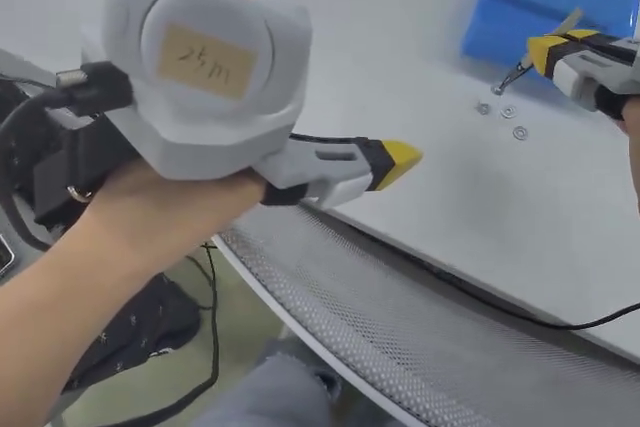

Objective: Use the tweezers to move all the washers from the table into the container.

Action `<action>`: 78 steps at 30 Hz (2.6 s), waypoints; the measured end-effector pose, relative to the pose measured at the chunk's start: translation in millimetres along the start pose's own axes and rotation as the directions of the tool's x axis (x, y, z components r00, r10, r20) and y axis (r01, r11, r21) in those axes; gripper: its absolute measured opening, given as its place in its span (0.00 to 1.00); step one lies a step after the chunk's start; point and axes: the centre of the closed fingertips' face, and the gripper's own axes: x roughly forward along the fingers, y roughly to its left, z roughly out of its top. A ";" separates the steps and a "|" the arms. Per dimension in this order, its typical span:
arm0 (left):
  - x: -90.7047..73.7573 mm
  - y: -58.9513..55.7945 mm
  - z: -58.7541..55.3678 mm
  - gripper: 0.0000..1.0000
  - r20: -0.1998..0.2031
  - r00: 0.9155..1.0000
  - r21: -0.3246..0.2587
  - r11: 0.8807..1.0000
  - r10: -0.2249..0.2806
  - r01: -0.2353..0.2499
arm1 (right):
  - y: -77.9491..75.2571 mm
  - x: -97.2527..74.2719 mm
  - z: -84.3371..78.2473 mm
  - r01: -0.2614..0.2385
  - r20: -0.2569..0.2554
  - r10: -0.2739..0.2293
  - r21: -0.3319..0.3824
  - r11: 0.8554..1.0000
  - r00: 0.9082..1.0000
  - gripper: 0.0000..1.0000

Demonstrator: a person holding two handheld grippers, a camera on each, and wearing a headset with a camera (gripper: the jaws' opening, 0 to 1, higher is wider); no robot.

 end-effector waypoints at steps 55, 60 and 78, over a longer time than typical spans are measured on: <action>23.1 7.1 10.9 0.97 -0.030 0.999 -0.004 1.000 -0.010 0.010 | -36.3 60.3 32.7 0.026 0.034 -0.025 -0.022 0.999 0.999 0.00; 28.2 4.7 6.8 0.97 -0.042 0.999 0.004 1.000 -0.018 0.018 | -37.5 70.3 26.9 0.027 0.019 -0.026 -0.037 0.999 0.999 0.00; 26.4 -0.1 15.2 0.98 -0.006 0.999 0.029 0.999 -0.035 0.035 | -43.4 85.4 12.6 0.048 0.001 -0.048 -0.057 0.997 0.999 0.00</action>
